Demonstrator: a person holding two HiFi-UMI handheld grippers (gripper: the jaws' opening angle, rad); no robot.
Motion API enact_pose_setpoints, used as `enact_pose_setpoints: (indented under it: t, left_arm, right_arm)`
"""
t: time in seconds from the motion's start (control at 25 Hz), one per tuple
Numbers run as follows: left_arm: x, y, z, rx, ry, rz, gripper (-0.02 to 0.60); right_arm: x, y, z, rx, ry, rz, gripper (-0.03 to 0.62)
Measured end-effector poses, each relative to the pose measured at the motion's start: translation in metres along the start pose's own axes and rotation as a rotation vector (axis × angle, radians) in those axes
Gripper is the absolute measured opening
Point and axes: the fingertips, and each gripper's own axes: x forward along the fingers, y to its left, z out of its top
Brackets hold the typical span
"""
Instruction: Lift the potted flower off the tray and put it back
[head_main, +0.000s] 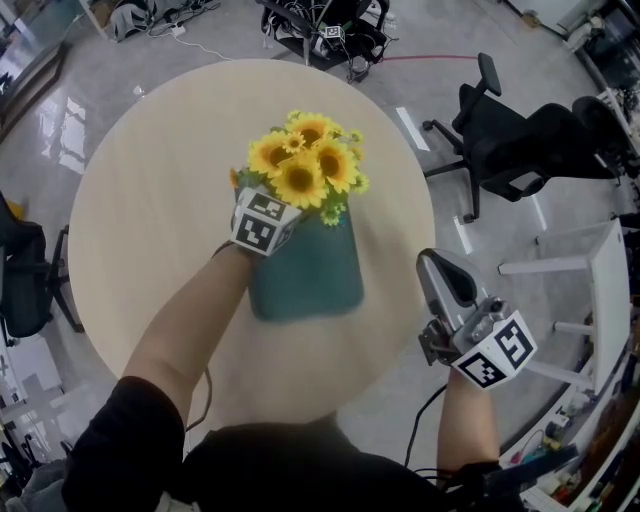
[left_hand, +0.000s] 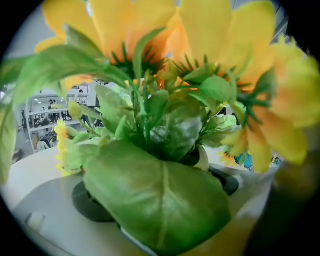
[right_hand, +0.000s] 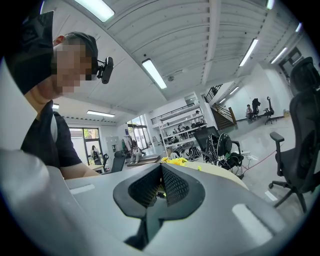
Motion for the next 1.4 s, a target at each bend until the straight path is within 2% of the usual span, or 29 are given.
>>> enact_pose_setpoints:
  t: [0.32,0.52,0.84,1.4]
  left_arm:
    - [-0.022,0.011,0.023,0.006,-0.027,0.021,0.512]
    - [-0.048,0.031,0.047,0.010,-0.046,0.029,0.512]
    - [-0.090,0.060,0.065,0.009,-0.073,0.065,0.512]
    - [-0.173,0.131,0.061,-0.016,-0.084,0.164,0.512]
  right_arm:
    - [0.008,0.006,0.007,-0.020,-0.004,0.017,0.014]
    - [0.026,0.021,0.019,-0.027,-0.007,0.029,0.014]
    - [0.051,0.042,0.026,-0.052,-0.003,0.055,0.014]
    - [0.112,0.095,0.035,-0.080,0.009,0.137,0.014]
